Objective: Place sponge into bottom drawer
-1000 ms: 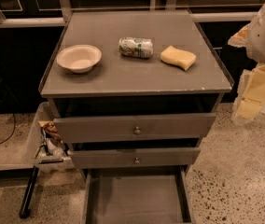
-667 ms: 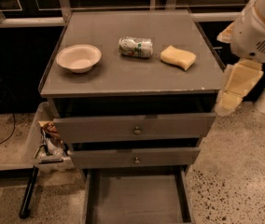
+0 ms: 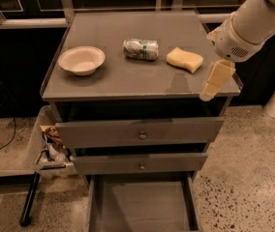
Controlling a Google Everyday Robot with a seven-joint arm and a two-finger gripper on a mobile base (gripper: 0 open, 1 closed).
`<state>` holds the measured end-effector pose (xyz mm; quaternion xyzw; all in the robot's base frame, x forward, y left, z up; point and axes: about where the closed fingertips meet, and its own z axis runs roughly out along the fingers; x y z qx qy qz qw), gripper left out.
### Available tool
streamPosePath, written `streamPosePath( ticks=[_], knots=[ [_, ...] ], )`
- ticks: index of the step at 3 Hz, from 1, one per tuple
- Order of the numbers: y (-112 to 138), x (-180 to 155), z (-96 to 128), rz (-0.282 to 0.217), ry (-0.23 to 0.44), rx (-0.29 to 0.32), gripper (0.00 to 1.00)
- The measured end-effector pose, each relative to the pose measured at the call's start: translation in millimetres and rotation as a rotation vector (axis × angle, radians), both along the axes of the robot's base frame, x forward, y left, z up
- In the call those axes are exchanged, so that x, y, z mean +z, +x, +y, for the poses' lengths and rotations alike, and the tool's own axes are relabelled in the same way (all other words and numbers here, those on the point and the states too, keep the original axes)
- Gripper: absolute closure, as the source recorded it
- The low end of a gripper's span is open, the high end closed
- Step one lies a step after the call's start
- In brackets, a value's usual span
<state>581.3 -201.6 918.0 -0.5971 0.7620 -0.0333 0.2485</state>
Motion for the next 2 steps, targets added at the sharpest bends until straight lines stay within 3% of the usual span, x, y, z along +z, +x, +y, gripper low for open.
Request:
streamPosePath(
  ticks=[1, 2],
  knots=[
    [0.0, 0.0, 0.0, 0.000, 0.000, 0.000, 0.00],
    [9.2, -4.0, -0.8, -0.003, 0.061, -0.038, 0.00]
  ],
)
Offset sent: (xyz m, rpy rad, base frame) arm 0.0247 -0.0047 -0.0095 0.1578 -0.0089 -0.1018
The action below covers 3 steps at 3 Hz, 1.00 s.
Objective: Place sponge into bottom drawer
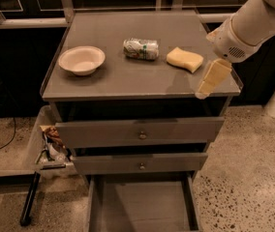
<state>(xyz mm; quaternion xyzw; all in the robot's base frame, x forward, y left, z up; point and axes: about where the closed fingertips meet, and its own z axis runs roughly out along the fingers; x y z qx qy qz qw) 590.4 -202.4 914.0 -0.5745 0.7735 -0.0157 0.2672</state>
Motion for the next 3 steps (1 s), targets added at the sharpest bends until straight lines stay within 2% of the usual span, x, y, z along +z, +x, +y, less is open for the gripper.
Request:
streamPosePath(
  ticks=[1, 2, 3],
  knots=[
    [25, -9, 3, -0.021, 0.153, -0.078, 0.00],
    [48, -16, 7, -0.032, 0.301, -0.120, 0.00],
    [65, -25, 9, -0.046, 0.397, -0.139, 0.00]
  ],
)
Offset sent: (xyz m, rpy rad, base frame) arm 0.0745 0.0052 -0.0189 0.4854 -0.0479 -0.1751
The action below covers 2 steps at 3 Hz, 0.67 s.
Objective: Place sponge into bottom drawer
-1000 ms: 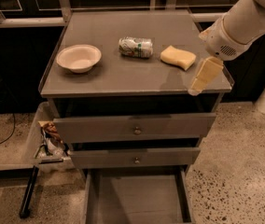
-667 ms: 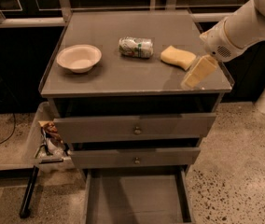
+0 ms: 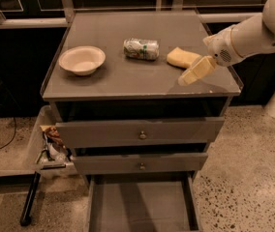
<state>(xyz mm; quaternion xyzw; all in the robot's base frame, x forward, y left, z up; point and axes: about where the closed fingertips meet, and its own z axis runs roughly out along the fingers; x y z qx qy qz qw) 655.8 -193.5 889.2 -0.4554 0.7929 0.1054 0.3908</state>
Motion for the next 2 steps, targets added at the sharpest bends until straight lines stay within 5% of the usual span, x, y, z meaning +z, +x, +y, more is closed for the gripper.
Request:
streamPosePath(
  ticks=[2],
  knots=[
    [41, -25, -4, -0.064, 0.007, 0.017, 0.00]
  ],
)
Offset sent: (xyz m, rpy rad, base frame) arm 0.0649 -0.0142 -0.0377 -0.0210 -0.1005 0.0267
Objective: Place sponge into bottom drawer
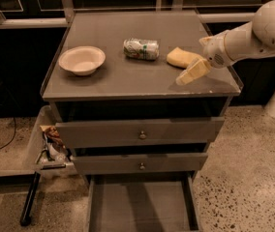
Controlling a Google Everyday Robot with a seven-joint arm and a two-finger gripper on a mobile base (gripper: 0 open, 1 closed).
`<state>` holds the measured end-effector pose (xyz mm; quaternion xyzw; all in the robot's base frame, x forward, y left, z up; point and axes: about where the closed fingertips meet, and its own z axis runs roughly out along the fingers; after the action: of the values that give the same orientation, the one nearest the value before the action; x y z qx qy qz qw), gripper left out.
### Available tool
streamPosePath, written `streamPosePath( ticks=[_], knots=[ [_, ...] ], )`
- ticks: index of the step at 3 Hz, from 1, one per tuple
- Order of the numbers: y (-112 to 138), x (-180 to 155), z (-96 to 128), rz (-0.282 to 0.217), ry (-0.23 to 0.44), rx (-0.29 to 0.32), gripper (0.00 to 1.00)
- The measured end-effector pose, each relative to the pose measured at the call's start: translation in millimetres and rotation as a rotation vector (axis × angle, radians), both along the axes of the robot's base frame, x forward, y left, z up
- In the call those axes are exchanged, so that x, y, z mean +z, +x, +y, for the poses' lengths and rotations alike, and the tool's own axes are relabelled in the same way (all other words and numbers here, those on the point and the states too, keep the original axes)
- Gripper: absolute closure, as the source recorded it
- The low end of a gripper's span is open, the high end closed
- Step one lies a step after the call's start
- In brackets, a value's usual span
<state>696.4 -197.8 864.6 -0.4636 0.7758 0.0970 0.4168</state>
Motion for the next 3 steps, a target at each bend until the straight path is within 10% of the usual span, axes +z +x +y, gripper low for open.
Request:
streamPosePath(
  ticks=[3],
  knots=[
    [46, -23, -11, 0.035, 0.093, 0.009, 0.00]
  ],
)
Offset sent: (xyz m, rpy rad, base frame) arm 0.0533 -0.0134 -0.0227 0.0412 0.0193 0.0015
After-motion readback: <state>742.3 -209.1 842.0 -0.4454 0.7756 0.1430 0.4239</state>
